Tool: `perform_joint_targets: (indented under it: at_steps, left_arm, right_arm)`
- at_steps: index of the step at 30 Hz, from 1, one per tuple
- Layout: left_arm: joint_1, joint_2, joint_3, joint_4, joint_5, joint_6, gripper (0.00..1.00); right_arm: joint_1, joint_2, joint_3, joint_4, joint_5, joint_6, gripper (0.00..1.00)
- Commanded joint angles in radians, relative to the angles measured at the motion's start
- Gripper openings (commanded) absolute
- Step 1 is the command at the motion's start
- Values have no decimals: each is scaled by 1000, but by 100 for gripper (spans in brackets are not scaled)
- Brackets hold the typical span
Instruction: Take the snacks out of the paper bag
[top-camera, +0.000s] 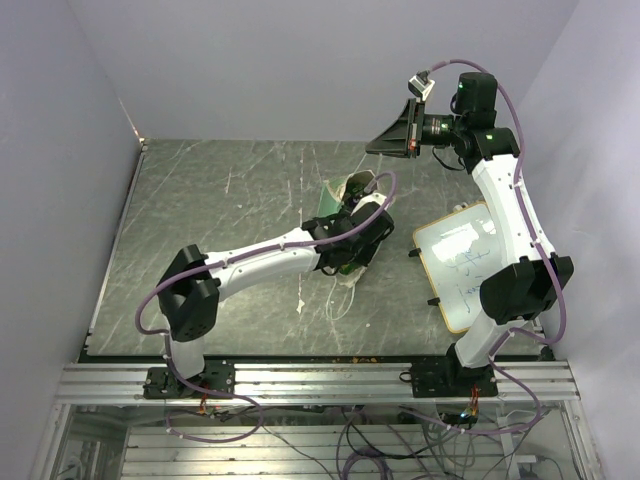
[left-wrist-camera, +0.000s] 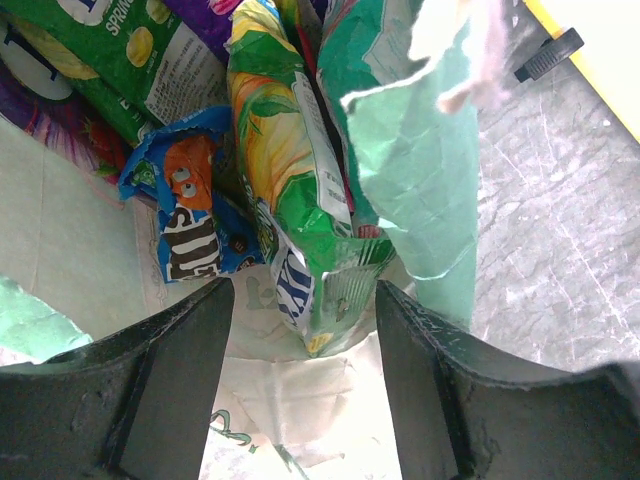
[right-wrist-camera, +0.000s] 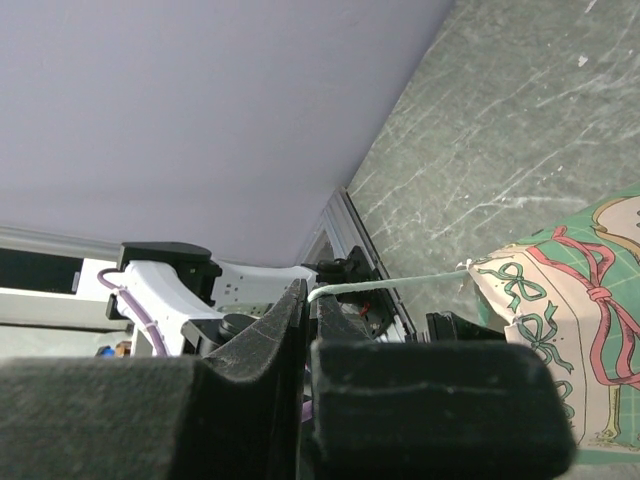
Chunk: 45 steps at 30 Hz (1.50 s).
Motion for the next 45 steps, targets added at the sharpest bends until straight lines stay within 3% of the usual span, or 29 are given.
perform_joint_targets:
  at_steps: [1,7,12,18,21,26,34,39,45]
  left_arm:
    - [4,3,20,21,13,-21,69]
    - [6,68,51,16,11,-5,65]
    - [23,74,69,-7,-3,18,47]
    - [24,8,87,-66,30,15,15]
    - [24,-56,68,-86,96,-1,7]
    - [25,-169,80,-119,164,-20,7]
    - [26,-273,279,-315,237,-102,7]
    - [26,-497,198,-296,319,-230,7]
    - [26,-744,94,-342,273,-398,7]
  right_arm:
    - [-12,-28,6,58,-47,15,0]
    - [-13,-26,11,60,-48,16,0]
    - [-13,-29,5,59,-48,14,0]
    - [-12,-27,5,47,-37,-1,0]
    - [-12,-27,9,32,-29,-12,0]
    - [-12,-25,25,-21,-6,-55,0]
    - [-14,-28,34,-69,23,-105,0]
    - [-13,-39,30,-111,47,-156,0]
    - [-12,-51,27,-160,86,-211,0]
